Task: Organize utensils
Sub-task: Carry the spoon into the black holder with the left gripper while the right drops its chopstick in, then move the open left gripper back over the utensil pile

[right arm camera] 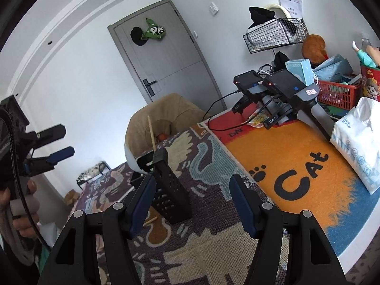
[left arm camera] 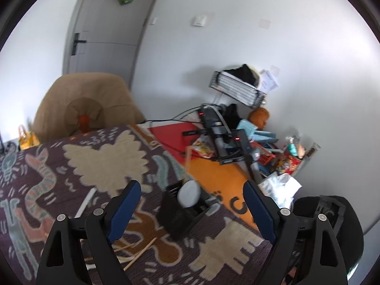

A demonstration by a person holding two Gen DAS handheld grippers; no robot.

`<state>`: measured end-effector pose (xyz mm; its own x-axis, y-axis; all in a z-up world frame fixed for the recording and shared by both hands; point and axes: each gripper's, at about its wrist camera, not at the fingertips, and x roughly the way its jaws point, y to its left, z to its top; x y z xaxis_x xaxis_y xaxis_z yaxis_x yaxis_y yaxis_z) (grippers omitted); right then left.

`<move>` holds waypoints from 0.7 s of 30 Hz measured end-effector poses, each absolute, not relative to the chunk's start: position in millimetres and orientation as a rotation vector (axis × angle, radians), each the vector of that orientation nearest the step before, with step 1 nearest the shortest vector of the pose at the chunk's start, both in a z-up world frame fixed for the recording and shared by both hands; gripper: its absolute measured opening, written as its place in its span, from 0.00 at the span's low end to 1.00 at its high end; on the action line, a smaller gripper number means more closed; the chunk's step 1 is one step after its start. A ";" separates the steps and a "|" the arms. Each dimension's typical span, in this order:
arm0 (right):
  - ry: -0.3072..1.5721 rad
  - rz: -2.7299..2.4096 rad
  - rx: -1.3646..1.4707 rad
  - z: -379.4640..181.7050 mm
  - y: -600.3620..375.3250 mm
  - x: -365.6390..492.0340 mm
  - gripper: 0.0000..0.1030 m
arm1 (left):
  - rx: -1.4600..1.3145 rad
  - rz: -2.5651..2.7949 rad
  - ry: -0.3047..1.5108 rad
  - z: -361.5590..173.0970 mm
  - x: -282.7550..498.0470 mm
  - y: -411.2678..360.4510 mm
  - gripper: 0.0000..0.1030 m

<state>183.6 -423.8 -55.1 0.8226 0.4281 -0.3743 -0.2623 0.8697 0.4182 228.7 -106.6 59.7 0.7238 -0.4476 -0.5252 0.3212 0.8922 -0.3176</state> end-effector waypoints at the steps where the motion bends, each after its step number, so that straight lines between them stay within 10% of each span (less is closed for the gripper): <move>1: 0.483 0.381 0.356 -55.9 -421.0 183.3 0.62 | -0.214 -0.413 0.636 57.3 227.3 -101.8 0.85; 21: 0.566 0.436 0.261 -74.0 -368.0 178.0 0.63 | -0.341 -0.232 0.724 -17.4 187.2 -4.7 0.69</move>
<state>178.0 -368.0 -74.0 0.7566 0.4657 -0.4591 -0.3250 0.8770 0.3539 187.2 -4.7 -17.4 0.7272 -0.3224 -0.6060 0.0892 0.9197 -0.3823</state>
